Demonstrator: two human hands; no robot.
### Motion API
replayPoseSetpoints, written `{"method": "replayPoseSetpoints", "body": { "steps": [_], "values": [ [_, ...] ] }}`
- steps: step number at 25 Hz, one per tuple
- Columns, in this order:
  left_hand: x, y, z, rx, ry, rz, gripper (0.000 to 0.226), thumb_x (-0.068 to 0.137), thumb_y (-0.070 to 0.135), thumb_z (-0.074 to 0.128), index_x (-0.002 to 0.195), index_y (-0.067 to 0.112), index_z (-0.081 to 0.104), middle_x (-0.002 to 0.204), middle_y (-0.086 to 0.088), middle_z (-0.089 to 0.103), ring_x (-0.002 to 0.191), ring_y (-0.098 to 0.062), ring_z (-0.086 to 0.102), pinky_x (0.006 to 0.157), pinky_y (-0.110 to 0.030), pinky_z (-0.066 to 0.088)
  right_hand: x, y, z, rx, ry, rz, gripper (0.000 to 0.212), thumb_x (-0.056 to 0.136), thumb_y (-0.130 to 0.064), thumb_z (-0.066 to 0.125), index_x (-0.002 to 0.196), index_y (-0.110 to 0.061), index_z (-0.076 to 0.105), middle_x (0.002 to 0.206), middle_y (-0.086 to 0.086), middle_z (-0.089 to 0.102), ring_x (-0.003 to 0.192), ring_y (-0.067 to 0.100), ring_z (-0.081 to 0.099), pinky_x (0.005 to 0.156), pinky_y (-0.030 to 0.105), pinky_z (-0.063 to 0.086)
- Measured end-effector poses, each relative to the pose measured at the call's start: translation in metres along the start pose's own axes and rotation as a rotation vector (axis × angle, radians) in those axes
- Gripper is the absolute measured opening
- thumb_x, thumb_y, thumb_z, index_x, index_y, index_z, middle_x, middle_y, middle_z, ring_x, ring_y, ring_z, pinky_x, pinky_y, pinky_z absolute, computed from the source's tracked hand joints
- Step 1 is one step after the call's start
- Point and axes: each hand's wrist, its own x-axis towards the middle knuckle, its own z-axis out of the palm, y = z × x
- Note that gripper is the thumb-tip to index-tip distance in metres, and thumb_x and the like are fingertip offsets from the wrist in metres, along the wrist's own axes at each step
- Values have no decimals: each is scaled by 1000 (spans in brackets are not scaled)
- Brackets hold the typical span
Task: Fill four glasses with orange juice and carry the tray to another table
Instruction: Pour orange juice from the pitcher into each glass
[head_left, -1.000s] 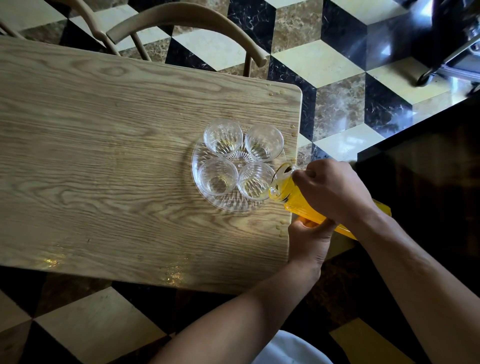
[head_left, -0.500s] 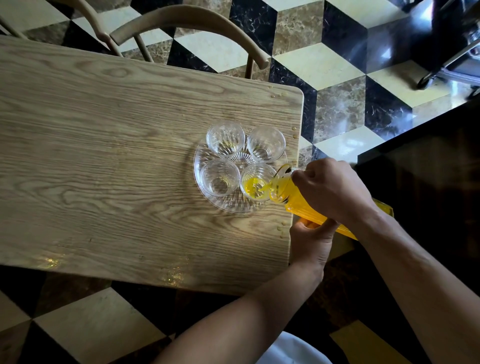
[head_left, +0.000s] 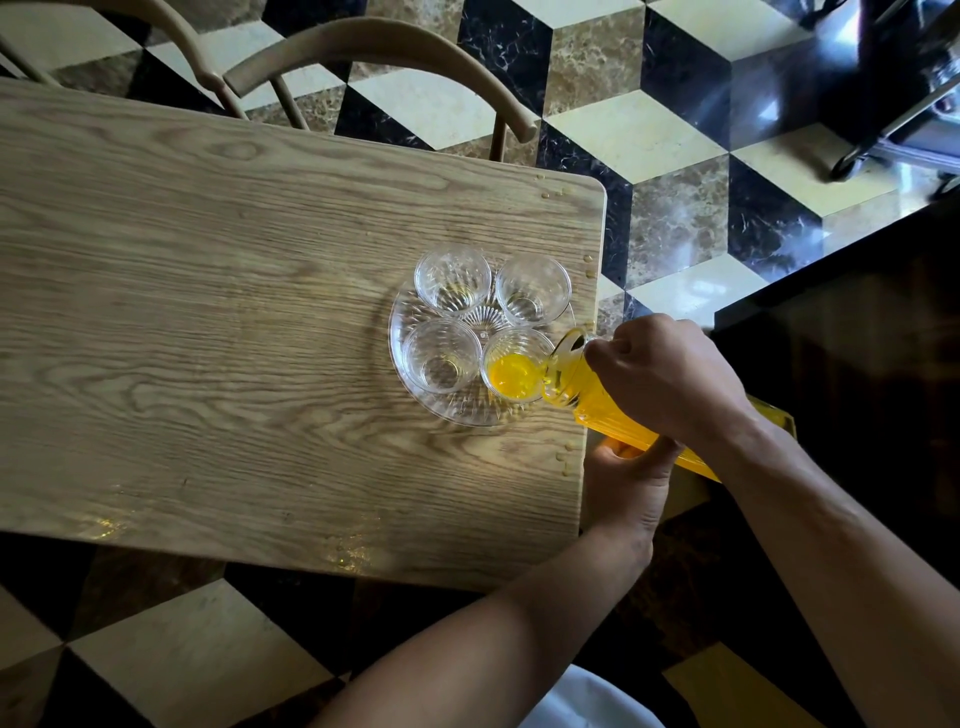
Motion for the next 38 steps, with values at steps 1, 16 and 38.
{"method": "replayPoseSetpoints", "body": {
  "steps": [1, 16, 38],
  "values": [
    [0, 0, 0, 5, 0, -4, 72, 29, 78, 90, 64, 22, 62, 63, 6, 53, 70, -17, 36, 69, -38, 33, 0, 0, -1, -3, 2, -2, 45, 95, -37, 55, 65, -3, 51, 59, 9, 53, 55, 30, 49, 49, 28, 33],
    [6, -4, -2, 21, 2, 1, 80, 31, 77, 91, 67, 16, 54, 69, -6, 47, 68, -17, 33, 65, -34, 32, 3, -3, -4, 10, -7, 0, 45, 95, -40, 55, 71, -2, 55, 64, 11, 55, 65, 37, 57, 51, 29, 35],
    [14, -6, -4, -18, -37, -37, 71, 43, 62, 100, 73, 12, 59, 76, -8, 53, 79, -21, 42, 75, -43, 43, 1, -17, -13, -19, 6, 42, 45, 94, -41, 54, 65, -6, 51, 66, 10, 54, 64, 34, 54, 49, 27, 32]
  ]
}}
